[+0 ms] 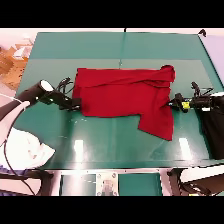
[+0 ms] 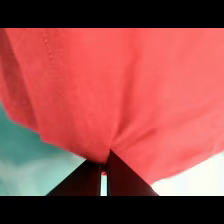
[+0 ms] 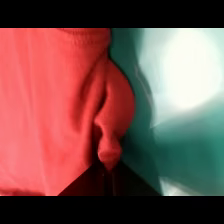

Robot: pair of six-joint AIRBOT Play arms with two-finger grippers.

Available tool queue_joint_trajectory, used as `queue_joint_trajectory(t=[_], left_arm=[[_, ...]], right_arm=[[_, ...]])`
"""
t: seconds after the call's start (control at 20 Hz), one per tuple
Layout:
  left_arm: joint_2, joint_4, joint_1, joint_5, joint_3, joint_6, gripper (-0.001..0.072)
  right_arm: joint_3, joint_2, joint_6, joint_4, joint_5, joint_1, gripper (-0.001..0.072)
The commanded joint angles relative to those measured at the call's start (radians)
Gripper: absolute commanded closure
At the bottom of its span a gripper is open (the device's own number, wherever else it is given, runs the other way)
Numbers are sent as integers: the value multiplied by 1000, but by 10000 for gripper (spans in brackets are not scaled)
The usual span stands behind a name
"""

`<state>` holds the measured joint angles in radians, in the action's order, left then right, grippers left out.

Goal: Fold the shirts.

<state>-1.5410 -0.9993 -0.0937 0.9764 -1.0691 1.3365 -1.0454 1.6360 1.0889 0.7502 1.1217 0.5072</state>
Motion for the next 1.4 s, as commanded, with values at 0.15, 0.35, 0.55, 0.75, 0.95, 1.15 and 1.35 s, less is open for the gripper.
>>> queue_joint_trajectory(t=[0.15,0.35,0.55,0.75,0.95,1.15,1.35], left_arm=[[249,-116,-4,161,-367,21,686],[424,-117,-4,196,-739,25,685],[561,-116,-4,219,-1028,26,684],[681,-136,-4,206,-1049,26,684],[674,-199,-4,249,-997,71,684],[618,-205,-4,240,-784,73,684],[439,-196,-4,222,-609,67,684]], right_arm=[[-214,-322,51,-172,137,2,694],[-505,-611,170,-171,94,3,694],[-739,-817,270,-169,-39,75,694],[-838,-918,298,-79,-61,187,694],[-822,-914,299,-54,-66,196,694],[-640,-865,281,-88,-53,182,694],[-327,-776,146,-87,-132,45,694]])
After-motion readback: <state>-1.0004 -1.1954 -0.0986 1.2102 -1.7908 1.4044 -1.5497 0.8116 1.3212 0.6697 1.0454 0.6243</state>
